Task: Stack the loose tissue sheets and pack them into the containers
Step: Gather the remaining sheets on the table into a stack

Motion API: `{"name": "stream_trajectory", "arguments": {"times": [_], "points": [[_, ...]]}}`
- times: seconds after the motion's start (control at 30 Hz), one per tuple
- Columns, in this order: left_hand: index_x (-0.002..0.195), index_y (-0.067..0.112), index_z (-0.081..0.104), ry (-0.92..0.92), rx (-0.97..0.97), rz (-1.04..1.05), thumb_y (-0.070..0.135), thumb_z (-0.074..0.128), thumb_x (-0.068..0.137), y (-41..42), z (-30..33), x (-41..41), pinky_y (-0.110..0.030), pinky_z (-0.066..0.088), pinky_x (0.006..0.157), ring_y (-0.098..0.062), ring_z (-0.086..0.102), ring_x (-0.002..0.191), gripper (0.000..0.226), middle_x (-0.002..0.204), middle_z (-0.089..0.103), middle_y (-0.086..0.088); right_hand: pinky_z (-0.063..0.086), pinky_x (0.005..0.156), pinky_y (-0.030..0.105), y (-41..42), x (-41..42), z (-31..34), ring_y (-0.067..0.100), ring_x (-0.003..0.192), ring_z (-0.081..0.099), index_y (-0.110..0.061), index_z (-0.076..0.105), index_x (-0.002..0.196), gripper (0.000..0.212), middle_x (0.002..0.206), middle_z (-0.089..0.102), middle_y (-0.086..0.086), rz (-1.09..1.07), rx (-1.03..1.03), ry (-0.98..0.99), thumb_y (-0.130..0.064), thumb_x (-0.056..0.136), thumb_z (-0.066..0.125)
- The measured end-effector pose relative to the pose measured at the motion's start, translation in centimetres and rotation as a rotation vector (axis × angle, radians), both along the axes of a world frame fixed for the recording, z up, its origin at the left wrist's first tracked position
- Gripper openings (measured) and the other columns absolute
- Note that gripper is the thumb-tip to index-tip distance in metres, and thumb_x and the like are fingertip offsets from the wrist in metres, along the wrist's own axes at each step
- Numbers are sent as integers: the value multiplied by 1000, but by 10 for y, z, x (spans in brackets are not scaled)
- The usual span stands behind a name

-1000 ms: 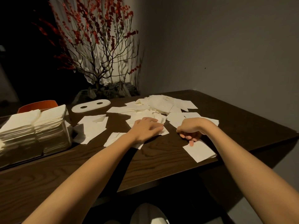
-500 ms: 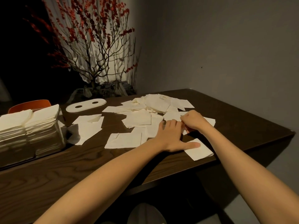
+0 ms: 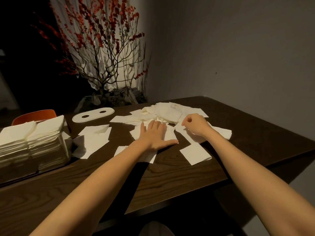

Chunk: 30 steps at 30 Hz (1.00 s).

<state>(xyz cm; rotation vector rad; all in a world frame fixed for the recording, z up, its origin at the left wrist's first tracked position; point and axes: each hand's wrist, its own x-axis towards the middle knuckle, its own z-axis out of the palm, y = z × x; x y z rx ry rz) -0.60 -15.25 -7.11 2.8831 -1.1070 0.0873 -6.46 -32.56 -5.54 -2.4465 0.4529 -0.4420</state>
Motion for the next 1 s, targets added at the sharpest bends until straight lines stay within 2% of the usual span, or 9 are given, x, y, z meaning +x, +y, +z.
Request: {"name": "stream_trajectory", "arguments": {"times": [0.13,0.2,0.27,0.37,0.47,0.57,0.73,0.9,1.0], "points": [[139,25,40,-18,-283,-15,65,41,90,2,1,11,-55,16,114,-23,35,134,63,144,41,-2,52,86,32,13,23,-1,19,100,56,-20,59,107,13,113,60,4,23,-7,-35,-15,96,53],[129,22,49,-19,-491,-2,50,45,95,0,3,18,-49,26,108,-19,47,118,44,125,55,-1,49,94,38,19,36,0,22,113,52,-21,55,121,28,127,54,6,35,-79,-50,-15,94,57],[126,19,52,-48,-605,35,36,44,98,-2,4,28,-44,28,106,-19,49,116,34,123,55,-3,42,103,40,25,45,0,24,128,41,-24,45,135,46,141,42,7,52,-206,-59,-17,92,62],[139,18,43,-33,-508,128,37,46,97,-7,0,53,-45,25,111,-24,35,134,45,147,38,-8,31,111,41,26,64,-1,26,139,27,-26,32,145,64,152,29,5,119,-330,-39,-19,91,64],[146,16,31,100,-364,189,51,45,95,-5,-6,70,-52,20,114,-28,25,141,62,155,27,-7,23,115,40,26,82,-4,24,143,21,-26,31,147,64,157,24,3,202,-407,-13,-19,92,62],[138,18,41,128,-386,157,55,42,95,4,-9,81,-51,27,110,-25,39,130,57,146,40,-4,19,117,39,26,92,-11,21,143,23,-28,36,145,58,156,28,-1,250,-434,2,-20,93,59],[109,24,61,228,-585,150,41,43,99,28,-10,94,-53,34,105,-21,50,113,27,122,56,-3,15,117,44,19,101,-17,21,143,23,-31,36,145,55,156,28,-3,231,-454,49,-19,95,56],[67,23,67,270,-749,239,30,47,100,36,-5,102,-45,39,102,-13,56,88,39,85,63,6,17,116,48,12,106,-16,25,144,20,-29,28,148,63,158,22,1,107,-515,147,-26,93,60],[64,21,67,237,-761,258,27,52,98,35,-5,103,-41,40,101,-10,54,80,37,86,64,5,20,115,47,10,107,-19,24,143,24,-28,25,149,66,157,24,1,72,-509,137,-31,94,59]]}}
